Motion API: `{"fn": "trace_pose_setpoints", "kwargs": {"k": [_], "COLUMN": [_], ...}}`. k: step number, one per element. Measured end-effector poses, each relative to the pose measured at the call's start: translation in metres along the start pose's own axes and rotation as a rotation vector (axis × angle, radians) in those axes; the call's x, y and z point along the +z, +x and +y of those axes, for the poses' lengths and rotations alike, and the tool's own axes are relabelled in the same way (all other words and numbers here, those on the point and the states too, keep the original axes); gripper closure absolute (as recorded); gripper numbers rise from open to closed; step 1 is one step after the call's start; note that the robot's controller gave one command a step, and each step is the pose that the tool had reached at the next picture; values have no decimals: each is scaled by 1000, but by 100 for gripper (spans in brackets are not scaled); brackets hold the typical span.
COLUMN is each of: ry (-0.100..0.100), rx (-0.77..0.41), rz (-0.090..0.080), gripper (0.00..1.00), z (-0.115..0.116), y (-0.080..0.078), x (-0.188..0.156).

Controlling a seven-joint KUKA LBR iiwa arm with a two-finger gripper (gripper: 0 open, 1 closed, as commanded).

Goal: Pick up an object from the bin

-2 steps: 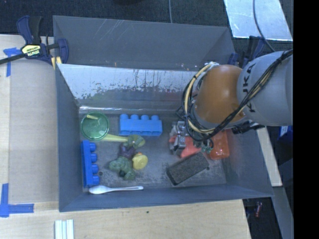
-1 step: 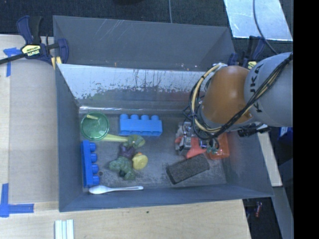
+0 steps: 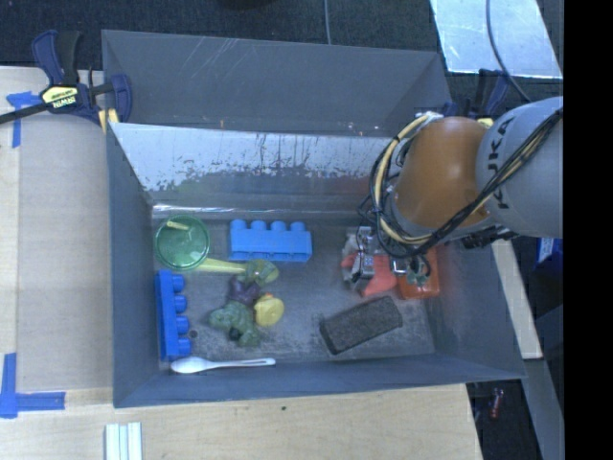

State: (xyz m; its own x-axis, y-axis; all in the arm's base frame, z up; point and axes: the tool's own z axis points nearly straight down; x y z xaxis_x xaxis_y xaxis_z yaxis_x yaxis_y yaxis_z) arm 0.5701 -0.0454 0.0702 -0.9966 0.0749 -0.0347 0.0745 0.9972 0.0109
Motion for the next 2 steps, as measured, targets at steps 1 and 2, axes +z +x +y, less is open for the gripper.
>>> {"fn": "trace_pose_setpoints", "kwargs": {"k": [1,2], "ry": [0,0], "rx": [45,0], "rz": [2,-5], "gripper": [100,100], "z": [-14,-31], "y": [3,-16], "x": [0,0]}}
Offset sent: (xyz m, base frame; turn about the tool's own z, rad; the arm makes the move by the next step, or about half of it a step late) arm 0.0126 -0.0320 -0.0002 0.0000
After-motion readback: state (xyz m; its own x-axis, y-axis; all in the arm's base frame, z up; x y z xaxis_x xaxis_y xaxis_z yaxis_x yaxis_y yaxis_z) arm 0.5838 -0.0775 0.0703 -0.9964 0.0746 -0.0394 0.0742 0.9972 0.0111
